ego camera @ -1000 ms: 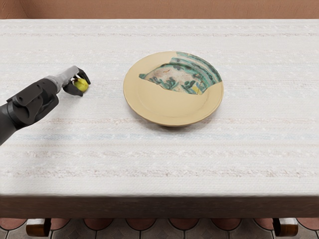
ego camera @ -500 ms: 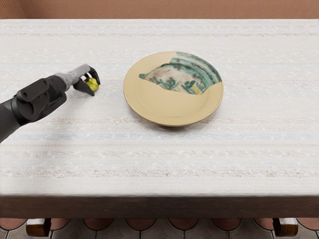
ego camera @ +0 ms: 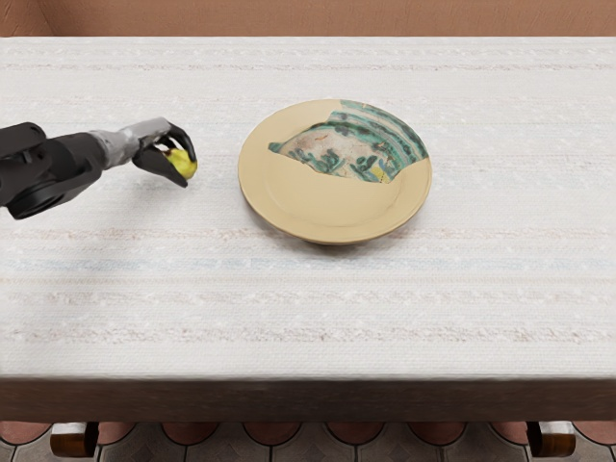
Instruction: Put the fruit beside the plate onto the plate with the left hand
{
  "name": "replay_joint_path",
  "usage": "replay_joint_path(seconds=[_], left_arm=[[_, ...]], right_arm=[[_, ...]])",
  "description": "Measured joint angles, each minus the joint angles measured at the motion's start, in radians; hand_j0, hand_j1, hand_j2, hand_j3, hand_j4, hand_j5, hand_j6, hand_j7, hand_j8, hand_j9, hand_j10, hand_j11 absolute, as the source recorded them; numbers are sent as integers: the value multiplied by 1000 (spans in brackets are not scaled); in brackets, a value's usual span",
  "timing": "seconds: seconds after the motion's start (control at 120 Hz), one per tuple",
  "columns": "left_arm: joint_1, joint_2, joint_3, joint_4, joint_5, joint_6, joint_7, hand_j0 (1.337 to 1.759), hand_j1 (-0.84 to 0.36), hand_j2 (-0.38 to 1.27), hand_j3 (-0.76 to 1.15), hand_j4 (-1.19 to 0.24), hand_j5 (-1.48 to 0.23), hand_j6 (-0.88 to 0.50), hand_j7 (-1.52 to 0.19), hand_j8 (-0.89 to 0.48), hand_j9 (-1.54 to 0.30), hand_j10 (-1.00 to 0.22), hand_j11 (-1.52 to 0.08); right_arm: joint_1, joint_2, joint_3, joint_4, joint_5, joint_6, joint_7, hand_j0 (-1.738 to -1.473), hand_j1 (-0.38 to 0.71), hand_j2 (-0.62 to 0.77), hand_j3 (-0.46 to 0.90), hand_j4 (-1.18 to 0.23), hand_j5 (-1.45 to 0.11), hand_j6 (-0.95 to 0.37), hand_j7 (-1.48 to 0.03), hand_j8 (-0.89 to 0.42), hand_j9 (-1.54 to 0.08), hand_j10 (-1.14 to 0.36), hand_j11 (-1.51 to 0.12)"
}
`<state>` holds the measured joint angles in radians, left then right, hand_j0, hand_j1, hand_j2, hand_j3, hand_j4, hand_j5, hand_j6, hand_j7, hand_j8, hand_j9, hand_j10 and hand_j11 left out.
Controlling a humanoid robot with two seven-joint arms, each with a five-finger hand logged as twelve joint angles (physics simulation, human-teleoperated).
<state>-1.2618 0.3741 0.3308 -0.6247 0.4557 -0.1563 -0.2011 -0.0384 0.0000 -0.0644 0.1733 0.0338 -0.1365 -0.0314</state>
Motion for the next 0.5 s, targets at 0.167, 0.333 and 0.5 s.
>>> replay_joint_path(seconds=[0.167, 0.333, 0.5], left_arm=[[-54, 25, -25, -36, -40, -110, 0, 1656, -461, 445, 4, -684, -1097, -274, -976, -311, -985, -745, -987], [-89, 19, -45, -43, -63, -200, 0, 1655, -453, 446, 2, -696, -1075, -284, -982, -318, -987, -743, -988], [-127, -1, -56, -60, -68, -245, 0, 1656, -449, 481, 1, -703, -1056, -293, -978, -320, -988, -738, -992]], right_arm=[[0, 0, 0, 0, 0, 0, 0, -1658, -314, -6, 0, -30, -38, -30, -38, -30, -38, -29, -38], [0, 0, 0, 0, 0, 0, 0, -1658, -314, -6, 0, -30, -38, -30, -38, -30, -38, -30, -38], [0, 0, 0, 0, 0, 0, 0, -1658, -314, -6, 0, -30, -38, -30, -38, -30, -38, -29, -38]])
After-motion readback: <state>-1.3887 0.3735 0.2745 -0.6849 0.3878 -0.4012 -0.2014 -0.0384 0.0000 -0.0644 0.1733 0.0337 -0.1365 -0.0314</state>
